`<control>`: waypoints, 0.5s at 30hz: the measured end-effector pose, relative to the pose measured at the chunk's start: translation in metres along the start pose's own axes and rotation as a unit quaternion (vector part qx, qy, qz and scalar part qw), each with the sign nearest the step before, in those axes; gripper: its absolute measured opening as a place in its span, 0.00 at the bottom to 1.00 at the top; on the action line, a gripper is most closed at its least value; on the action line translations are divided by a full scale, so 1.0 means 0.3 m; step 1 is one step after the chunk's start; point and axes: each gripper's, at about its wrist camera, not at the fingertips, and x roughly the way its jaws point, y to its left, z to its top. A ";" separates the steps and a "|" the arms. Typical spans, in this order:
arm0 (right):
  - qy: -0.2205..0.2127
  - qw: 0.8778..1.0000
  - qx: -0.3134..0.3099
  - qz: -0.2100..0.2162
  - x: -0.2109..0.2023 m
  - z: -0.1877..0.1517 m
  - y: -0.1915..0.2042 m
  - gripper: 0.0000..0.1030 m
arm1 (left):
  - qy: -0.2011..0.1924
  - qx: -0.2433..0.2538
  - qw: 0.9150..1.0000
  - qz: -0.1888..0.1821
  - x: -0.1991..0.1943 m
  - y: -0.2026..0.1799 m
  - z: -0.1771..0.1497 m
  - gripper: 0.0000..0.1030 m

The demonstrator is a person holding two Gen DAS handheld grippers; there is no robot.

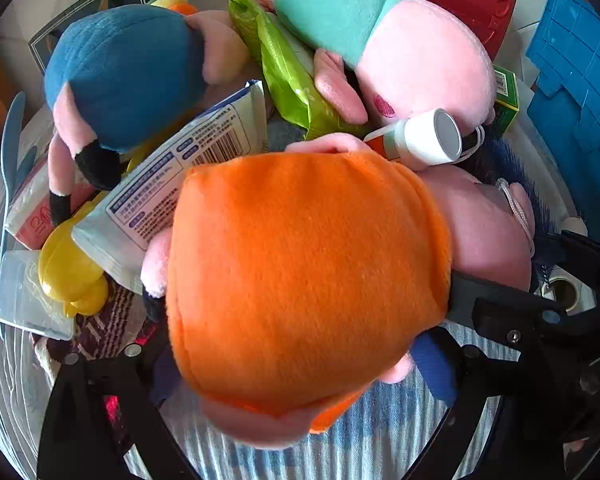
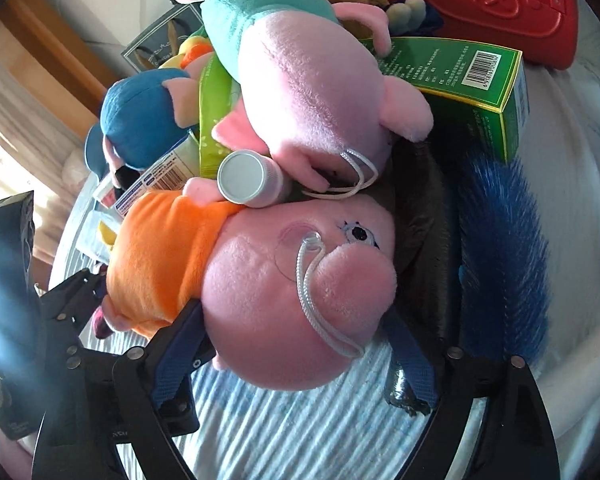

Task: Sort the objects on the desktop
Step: 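Grasp the orange-shirted pink pig plush with both grippers and lift it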

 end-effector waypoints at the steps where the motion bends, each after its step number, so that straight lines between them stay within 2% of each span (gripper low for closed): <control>1: -0.002 1.000 -0.004 -0.005 0.004 0.005 0.006 0.87 | -0.006 0.005 1.000 -0.001 -0.002 -0.002 0.001 0.89; 2: -0.006 1.000 -0.006 -0.006 0.005 0.008 0.012 0.80 | -0.011 0.011 1.000 -0.001 -0.009 -0.005 -0.001 0.86; 5: -0.016 1.000 -0.014 -0.013 -0.013 0.002 0.032 0.73 | -0.023 0.018 1.000 -0.006 -0.046 -0.007 -0.017 0.79; 10: -0.042 0.999 -0.025 -0.009 -0.089 -0.031 0.070 0.72 | -0.056 0.030 0.998 0.002 -0.155 -0.036 -0.072 0.78; 15: -0.084 0.996 -0.036 -0.009 -0.225 -0.074 0.116 0.72 | -0.100 0.037 0.994 -0.004 -0.304 -0.038 -0.109 0.78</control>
